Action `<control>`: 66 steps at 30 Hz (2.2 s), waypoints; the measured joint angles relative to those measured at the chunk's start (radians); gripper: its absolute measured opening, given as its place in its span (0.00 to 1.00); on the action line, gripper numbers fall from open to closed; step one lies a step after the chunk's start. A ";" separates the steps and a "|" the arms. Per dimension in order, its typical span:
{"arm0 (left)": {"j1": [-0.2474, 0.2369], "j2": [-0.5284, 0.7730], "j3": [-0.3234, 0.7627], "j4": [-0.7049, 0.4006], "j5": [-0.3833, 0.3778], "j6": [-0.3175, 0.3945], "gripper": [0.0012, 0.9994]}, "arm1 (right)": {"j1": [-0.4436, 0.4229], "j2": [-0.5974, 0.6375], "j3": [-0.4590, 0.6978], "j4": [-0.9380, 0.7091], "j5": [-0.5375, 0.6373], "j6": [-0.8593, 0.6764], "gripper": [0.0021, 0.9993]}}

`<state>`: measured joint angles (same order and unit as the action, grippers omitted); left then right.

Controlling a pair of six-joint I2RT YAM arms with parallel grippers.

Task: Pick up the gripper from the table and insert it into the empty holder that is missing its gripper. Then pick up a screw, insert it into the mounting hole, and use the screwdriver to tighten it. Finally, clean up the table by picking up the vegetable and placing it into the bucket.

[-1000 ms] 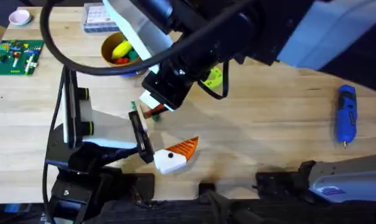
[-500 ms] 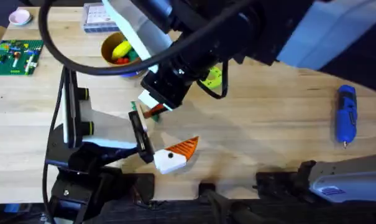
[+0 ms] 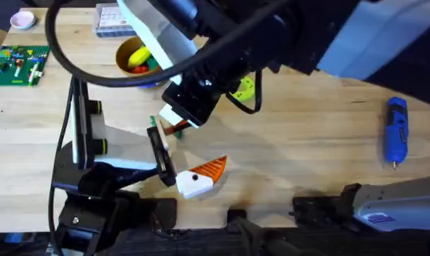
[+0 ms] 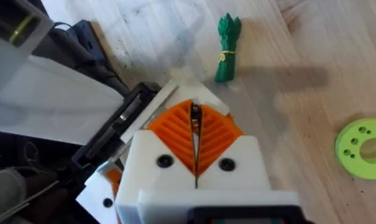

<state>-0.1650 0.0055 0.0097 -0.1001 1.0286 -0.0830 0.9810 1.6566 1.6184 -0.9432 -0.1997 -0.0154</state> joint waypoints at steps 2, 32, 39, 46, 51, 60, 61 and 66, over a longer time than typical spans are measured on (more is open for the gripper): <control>0.000 0.000 0.000 0.000 0.000 -0.001 0.99 | 0.000 0.004 0.002 0.000 0.000 0.000 0.00; 0.000 0.000 0.000 0.000 -0.001 -0.005 0.99 | 0.000 0.039 0.013 -0.003 -0.004 -0.003 0.08; 0.000 0.000 0.000 0.000 -0.001 -0.002 0.99 | -0.017 0.023 0.013 -0.012 -0.002 -0.008 0.82; 0.000 0.000 0.000 0.000 -0.001 0.000 0.99 | -0.070 -0.066 0.013 -0.020 -0.003 -0.008 0.83; 0.000 0.000 0.000 0.000 -0.001 0.000 0.99 | -0.163 -0.135 0.013 -0.054 -0.003 -0.008 0.84; 0.000 0.000 0.000 0.000 -0.001 0.008 0.03 | -0.467 -0.253 0.013 -0.151 0.018 -0.007 0.84; 0.000 0.000 0.000 0.000 -0.001 0.007 0.01 | -0.496 -0.274 0.013 -0.158 0.029 -0.007 0.84; 0.000 0.000 0.000 0.000 -0.001 0.008 0.00 | -0.654 -0.412 0.013 -0.182 0.128 0.003 0.84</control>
<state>-0.1650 0.0055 0.0097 -0.0998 1.0275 -0.0753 0.3274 1.2446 1.6318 -1.1253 -0.0712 -0.0125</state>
